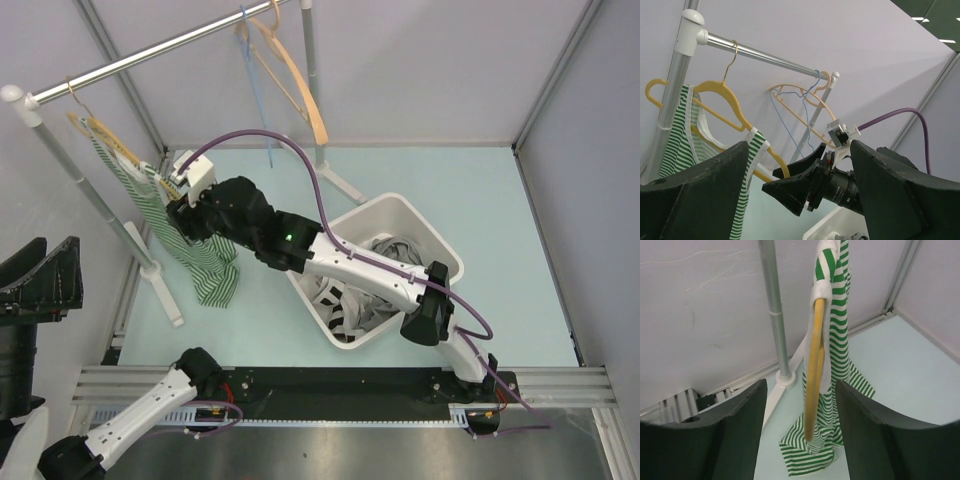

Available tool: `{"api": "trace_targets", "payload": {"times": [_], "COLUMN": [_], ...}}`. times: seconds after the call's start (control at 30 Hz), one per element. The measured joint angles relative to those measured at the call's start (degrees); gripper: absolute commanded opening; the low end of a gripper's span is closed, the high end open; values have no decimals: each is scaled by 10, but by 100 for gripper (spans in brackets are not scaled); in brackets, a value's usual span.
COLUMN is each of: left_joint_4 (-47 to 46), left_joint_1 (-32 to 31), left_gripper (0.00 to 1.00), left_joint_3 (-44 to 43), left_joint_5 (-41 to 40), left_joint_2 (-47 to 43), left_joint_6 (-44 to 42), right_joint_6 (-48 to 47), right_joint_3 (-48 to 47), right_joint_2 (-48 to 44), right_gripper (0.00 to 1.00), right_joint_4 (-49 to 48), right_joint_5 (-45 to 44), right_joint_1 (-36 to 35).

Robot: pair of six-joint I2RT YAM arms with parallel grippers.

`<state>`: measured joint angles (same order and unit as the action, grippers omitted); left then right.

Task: Remove the tank top from the hanger

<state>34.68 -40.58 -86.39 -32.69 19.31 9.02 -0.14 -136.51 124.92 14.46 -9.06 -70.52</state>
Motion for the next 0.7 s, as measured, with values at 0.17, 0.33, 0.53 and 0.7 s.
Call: {"api": "trace_targets", "payload": {"times": [0.17,0.33,0.53,0.7], "left_joint_4": [6,6,7,7], "left_joint_1": [0,0,0,0], "left_gripper": [87,87,87,87], "left_joint_3": [0,0,0,-1], "left_joint_5": [-1,-1,-1,-1], "left_joint_2": [0,0,0,0], "left_joint_6": [0,0,1,4], "right_joint_6": [-16,-27,-39,-54], "right_joint_3": [-2,-9,-43,-60], "right_joint_2": [5,9,33,56], "right_gripper": [50,37,23,10], "right_joint_4": [-18,-37,-58,-71], "right_joint_5": [-13,-21,-21,-18], "right_joint_1": [0,1,5,7]}}
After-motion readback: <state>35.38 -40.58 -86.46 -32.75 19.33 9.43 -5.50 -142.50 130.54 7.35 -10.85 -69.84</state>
